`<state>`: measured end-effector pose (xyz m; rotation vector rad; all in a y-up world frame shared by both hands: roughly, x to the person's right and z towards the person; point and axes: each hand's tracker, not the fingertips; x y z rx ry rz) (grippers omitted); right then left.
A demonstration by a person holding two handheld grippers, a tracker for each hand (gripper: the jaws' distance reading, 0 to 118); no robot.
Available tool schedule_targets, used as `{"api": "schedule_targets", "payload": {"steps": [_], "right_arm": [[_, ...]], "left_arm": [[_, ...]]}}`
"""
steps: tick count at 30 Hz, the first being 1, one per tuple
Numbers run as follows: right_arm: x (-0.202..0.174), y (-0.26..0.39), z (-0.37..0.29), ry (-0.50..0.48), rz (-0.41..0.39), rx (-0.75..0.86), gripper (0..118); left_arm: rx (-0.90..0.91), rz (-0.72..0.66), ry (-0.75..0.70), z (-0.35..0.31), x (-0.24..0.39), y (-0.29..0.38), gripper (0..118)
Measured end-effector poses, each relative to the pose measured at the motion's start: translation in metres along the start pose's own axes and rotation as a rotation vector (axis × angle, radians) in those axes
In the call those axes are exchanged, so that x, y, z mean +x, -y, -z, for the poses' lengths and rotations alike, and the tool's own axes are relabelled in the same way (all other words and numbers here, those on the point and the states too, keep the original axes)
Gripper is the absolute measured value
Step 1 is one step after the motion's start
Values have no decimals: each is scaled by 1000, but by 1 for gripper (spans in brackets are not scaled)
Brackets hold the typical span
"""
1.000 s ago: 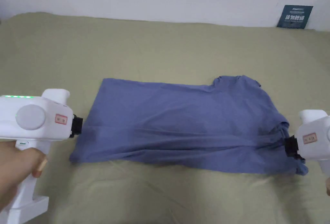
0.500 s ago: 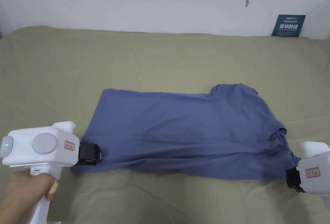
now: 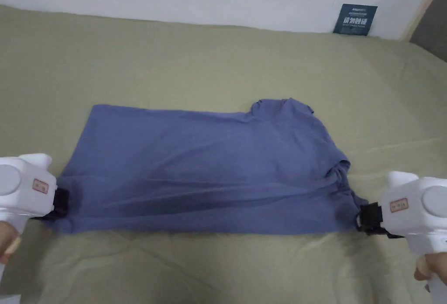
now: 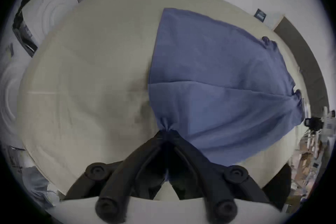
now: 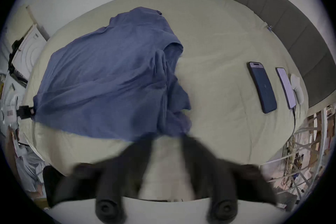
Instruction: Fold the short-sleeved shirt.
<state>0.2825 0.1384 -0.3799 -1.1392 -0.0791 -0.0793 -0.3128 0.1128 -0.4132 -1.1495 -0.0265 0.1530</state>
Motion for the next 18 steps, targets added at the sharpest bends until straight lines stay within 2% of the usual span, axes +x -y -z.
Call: {"api": "schedule_targets", "payload": {"steps": [1,2,3,5,8,9,10,11,13,14,16,18], "right_arm": [[1,-5,8,-23,9,-8,64],[1,-8,17,-50,26,-29,108],[-2,-11,24,-40,33,-32,117],[-7,-19,35,-57,39,-40,109],[-14,-26,52,-69,41,-50,106],[-15,-27,58,-74,42,-58,95],[-15,-28,61,-77,41,-91,73],[-8,-31,68,-59,44,-131,41],[-10,-26,60,-82,69,-90,19],[-12,-24,55,-98,68,-71,16],[-20,-23,40,-43,-19,-54,16],[-24,-19,30,-43,-75,-31,16]], "left_arm": [[-17,-22,-20,-2,-1,-3,2],[-11,-13,-31,-4,-2,-4,2],[6,-10,-21,-6,-3,-6,2],[0,-18,-15,-3,-5,-1,2],[4,-33,-7,-1,-7,3,2],[3,-36,-5,1,-9,4,2],[1,-41,1,2,-10,4,2],[0,-47,5,2,-12,5,2],[4,-68,17,2,-12,7,2],[9,-67,12,0,-11,7,2],[16,-38,2,-5,-7,8,2],[24,-22,-2,-13,-5,8,2]]}}
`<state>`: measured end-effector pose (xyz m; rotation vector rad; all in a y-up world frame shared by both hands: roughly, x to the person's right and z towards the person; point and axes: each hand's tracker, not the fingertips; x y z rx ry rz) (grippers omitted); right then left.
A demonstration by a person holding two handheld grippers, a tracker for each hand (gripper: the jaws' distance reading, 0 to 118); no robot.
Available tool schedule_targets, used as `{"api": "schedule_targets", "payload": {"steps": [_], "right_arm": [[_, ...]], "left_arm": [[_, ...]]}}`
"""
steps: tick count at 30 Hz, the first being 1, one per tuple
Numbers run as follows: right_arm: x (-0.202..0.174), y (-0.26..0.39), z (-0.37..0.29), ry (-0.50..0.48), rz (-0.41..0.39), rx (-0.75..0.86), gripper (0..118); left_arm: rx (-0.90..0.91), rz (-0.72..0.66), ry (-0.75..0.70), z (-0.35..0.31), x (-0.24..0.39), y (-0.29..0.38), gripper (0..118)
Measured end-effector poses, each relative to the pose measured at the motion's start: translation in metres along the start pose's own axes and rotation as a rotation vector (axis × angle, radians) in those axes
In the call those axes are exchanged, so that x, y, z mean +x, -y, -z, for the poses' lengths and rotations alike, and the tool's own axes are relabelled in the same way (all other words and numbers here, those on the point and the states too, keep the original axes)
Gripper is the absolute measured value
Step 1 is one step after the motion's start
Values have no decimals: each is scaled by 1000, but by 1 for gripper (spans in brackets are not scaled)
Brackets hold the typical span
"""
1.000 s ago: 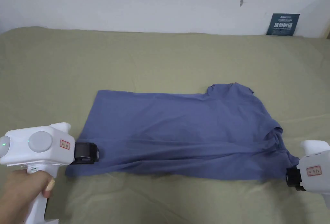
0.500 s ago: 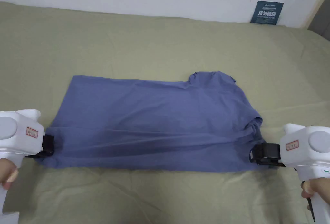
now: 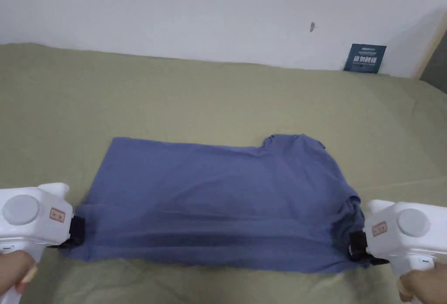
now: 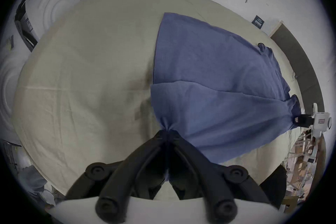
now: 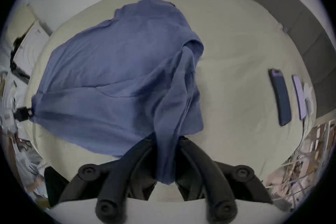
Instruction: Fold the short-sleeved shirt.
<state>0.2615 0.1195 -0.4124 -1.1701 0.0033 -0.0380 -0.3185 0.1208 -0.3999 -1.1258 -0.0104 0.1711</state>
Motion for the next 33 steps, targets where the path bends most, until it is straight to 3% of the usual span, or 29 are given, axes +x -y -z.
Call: {"api": "schedule_targets", "payload": {"steps": [13,23,25,26,27,28,29,33], "right_arm": [[22,59,-70,-41,-23,10,15],[30,124,-46,-24,-21,-88,15],[30,122,-46,-39,7,-95,20],[30,120,-50,-47,14,-99,38],[31,119,-55,-51,19,-102,64],[32,118,-63,-49,13,-106,87],[32,117,-72,-44,4,-114,93],[18,103,-113,0,-16,15,89]], "left_arm": [[40,25,82,-78,-15,55,2],[-83,1,61,-45,-14,138,2],[-72,-16,70,-43,-16,138,17],[-70,-28,63,-40,-23,137,49],[-72,-38,47,-42,-25,135,82],[-74,-36,46,-47,-28,133,104],[-64,-37,41,-55,-29,131,105],[47,-54,12,-102,-19,114,105]]}}
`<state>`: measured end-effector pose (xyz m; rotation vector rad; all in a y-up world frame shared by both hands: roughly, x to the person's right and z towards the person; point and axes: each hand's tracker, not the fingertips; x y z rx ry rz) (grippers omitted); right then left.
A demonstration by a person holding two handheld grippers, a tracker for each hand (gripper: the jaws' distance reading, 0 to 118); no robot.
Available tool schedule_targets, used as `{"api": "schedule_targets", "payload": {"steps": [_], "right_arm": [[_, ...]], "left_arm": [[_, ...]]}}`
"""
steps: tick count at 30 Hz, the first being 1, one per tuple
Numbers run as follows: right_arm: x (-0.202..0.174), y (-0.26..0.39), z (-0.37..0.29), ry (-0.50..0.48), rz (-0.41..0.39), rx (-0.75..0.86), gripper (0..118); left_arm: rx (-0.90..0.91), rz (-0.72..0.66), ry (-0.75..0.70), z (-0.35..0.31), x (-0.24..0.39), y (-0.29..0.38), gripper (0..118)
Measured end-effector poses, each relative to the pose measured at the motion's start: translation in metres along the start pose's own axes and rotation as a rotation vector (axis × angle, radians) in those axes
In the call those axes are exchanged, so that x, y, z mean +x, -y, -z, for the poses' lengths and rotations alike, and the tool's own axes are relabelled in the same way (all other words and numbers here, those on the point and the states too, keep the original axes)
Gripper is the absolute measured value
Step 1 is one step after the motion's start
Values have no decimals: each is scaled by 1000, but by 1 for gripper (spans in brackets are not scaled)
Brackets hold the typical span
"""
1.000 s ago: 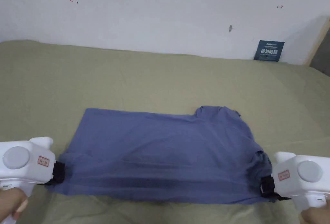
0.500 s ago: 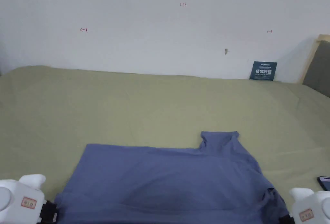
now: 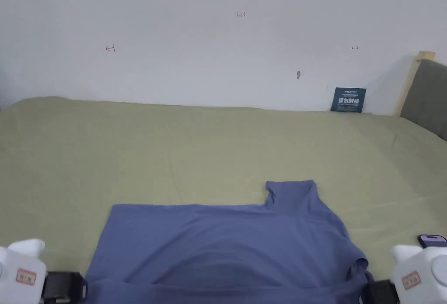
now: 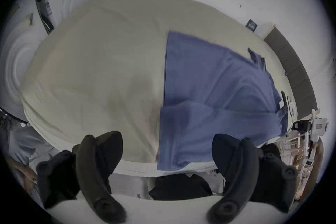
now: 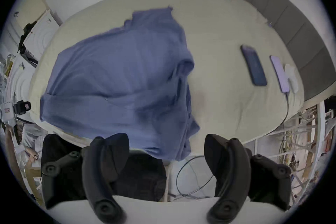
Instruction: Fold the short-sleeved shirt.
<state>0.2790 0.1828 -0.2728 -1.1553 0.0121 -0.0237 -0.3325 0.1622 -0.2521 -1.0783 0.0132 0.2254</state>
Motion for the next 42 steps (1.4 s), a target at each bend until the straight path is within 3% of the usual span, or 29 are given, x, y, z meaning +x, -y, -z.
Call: {"api": "schedule_targets", "payload": {"steps": [2,3,4,7,8,9,18,26,28,30,31,32,40,41,42], "right_arm": [[-15,-9,-11,16,-22,48,88],[-21,-12,-13,14,-26,69,80],[-30,-18,-13,16,-32,77,65],[-56,-25,-11,21,-48,89,40],[-66,-29,-6,24,-56,86,3],[-73,-28,-3,32,-59,91,1],[-109,-38,28,16,-90,71,0],[-102,-80,54,21,-81,50,0],[-99,-90,60,26,-85,45,0],[-95,-100,67,30,-83,41,0],[-92,-105,69,24,-80,40,0],[-89,-109,71,16,-73,38,0],[-54,-147,87,19,-11,26,0],[-49,-156,88,28,-11,22,0],[-45,-164,90,32,-8,16,0]], "left_arm": [[60,27,-17,-17,17,-12,104],[87,40,-7,-20,24,-15,101],[109,54,9,-24,33,-17,90],[134,70,30,-25,57,-20,69],[128,87,16,-21,65,-20,24],[129,125,-19,-19,72,-21,1],[118,112,-2,20,86,-34,0],[83,63,-16,60,78,-126,2],[79,50,-15,77,73,-157,22],[24,26,-11,98,71,-189,86],[23,26,-41,109,71,-202,107],[-14,42,-51,123,70,-215,110],[-186,63,-77,206,90,-245,109],[-224,56,-67,214,87,-244,105],[-234,53,-74,214,88,-241,87]]}}
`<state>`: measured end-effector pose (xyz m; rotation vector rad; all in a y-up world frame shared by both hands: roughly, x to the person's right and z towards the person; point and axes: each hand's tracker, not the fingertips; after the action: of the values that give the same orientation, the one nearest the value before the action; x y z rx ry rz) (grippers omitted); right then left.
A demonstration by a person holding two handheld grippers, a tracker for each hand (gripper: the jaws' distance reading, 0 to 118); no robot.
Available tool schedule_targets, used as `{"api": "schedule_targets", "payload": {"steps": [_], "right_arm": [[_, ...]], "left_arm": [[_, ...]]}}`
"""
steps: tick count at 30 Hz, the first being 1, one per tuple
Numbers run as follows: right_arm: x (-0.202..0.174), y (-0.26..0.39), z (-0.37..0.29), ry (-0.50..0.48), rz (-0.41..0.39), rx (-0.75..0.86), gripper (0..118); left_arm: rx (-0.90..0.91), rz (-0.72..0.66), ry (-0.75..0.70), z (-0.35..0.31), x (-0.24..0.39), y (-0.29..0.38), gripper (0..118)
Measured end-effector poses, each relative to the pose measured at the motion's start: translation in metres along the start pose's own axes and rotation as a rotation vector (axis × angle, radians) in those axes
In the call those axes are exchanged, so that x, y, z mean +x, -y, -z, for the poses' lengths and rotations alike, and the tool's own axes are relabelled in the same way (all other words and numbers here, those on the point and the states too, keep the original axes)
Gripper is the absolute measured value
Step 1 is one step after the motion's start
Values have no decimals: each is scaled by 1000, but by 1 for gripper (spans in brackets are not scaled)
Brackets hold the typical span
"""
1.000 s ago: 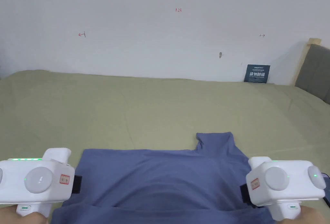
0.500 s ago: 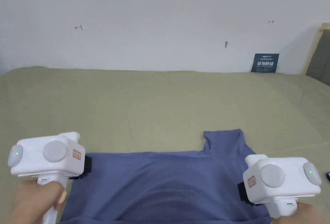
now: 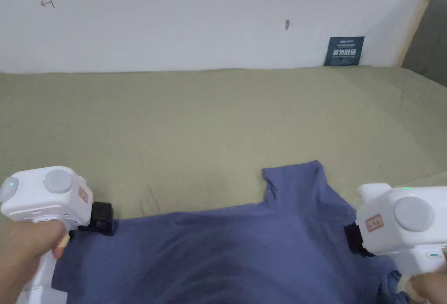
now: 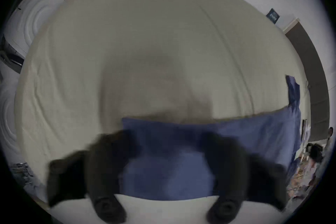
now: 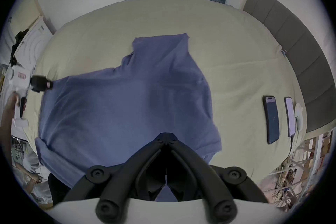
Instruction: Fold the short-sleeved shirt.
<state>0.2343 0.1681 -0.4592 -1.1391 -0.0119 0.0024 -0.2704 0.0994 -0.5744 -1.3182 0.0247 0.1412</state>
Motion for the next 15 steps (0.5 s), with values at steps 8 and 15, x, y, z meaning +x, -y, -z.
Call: {"api": "schedule_targets", "payload": {"steps": [8,15], "right_arm": [[36,-94,62,-10,13,-151,116],[37,-124,129,27,56,-192,111]], "left_arm": [[84,71,21,-19,0,7,2],[70,57,33,-13,-8,7,2]]}}
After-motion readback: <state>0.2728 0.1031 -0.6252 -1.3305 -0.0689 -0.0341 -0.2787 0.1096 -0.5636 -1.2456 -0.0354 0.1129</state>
